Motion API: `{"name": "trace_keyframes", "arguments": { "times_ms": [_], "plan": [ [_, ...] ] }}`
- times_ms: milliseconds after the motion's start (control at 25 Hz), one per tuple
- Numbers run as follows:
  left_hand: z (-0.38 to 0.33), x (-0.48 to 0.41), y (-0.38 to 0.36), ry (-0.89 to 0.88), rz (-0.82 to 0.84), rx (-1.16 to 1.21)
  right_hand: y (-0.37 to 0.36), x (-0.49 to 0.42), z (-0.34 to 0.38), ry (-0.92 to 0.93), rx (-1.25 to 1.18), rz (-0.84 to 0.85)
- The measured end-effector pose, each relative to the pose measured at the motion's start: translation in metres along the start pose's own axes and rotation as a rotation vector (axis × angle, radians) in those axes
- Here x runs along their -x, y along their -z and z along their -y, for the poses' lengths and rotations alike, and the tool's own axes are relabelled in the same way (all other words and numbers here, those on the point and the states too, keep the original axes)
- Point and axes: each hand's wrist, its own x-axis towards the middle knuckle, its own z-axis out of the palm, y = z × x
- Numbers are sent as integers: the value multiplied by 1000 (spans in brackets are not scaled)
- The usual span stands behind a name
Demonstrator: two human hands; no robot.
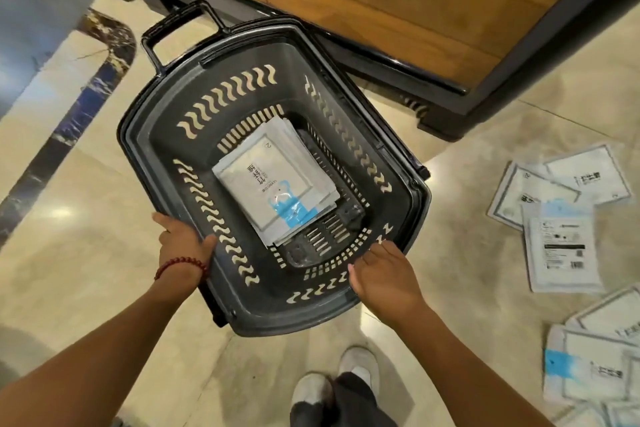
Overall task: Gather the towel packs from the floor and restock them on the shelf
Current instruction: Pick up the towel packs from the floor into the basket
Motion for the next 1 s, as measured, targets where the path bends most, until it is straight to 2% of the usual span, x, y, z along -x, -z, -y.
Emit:
{"name": "trace_keyframes", "arguments": {
  "times_ms": [120,280,520,760,1000],
  "plan": [
    [6,21,-13,-44,-38,1,-9,35,3,-67,-15,-47],
    [4,50,-37,-145,-45,-18,-20,93,2,-167,-24,-19],
    [-2,104,-67,-283,29,-86,-31,175,2,-276,-6,-24],
    [9,157,-94,-245,41,-88,-36,229,-25,-259,2,-52],
    [-16,213,-125,-250,-51,-59,-28,260,-91,-209,-15,-131]
  ]
}}
